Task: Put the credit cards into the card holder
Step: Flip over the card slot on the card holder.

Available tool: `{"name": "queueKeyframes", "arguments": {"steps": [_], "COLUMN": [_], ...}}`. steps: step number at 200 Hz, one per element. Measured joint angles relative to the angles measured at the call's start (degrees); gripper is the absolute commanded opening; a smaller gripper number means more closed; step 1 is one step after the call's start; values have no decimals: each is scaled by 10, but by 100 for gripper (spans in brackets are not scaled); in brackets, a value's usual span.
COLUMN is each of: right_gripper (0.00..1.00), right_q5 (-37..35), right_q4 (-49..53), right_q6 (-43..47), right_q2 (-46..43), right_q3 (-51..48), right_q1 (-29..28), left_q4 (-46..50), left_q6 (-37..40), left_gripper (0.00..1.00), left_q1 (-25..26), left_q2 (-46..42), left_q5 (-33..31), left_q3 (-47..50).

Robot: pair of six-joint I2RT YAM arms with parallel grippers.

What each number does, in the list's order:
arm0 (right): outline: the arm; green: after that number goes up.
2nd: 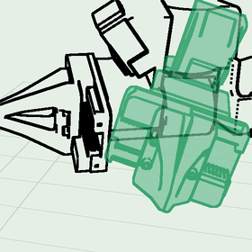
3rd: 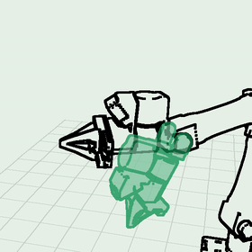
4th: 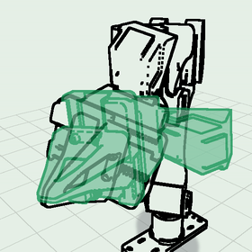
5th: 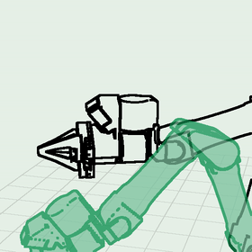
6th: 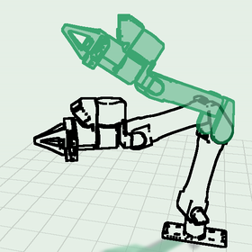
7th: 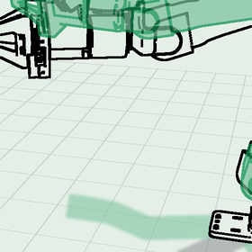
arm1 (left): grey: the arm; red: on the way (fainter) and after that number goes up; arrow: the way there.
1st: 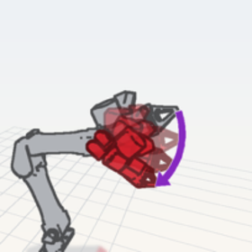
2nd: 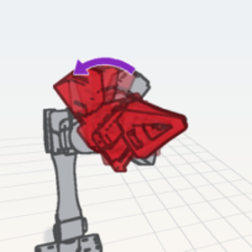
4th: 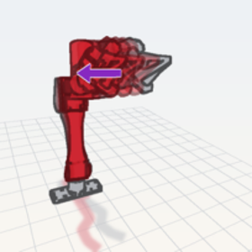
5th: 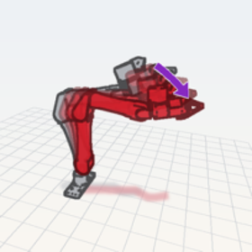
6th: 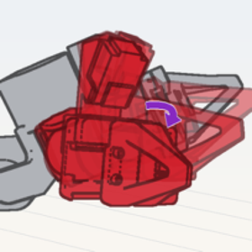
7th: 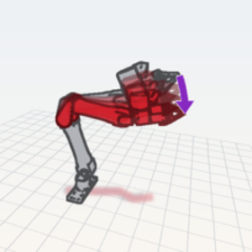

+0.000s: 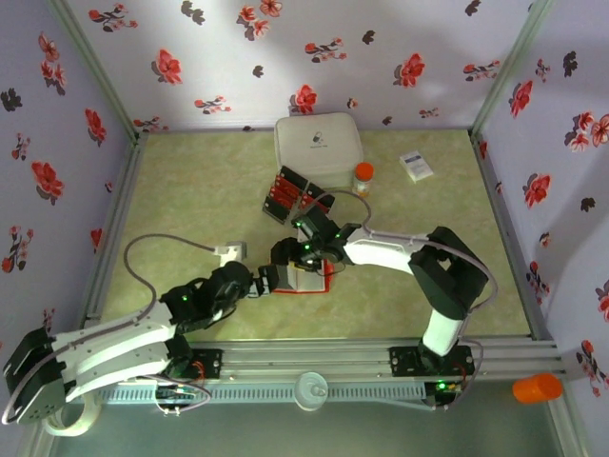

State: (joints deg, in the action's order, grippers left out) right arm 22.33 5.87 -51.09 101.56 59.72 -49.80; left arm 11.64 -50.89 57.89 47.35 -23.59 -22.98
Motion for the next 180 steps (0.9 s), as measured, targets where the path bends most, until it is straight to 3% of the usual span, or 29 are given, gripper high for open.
{"name": "queueKeyframes", "arguments": {"steps": [57,180], "right_gripper": [66,64], "right_q5": [12,19], "right_q4": [-27,-81], "right_q6": [-13,-36], "right_q2": [61,62], "right_q3": [24,1], "right_q1": [0,0], "left_q4": [46,19], "left_q6": [-17,-19], "left_gripper": [100,100], "left_q1": [-7,-7], "left_q2": [-18,83], "left_q5": [-9,-4], "left_q3": [7,6]}}
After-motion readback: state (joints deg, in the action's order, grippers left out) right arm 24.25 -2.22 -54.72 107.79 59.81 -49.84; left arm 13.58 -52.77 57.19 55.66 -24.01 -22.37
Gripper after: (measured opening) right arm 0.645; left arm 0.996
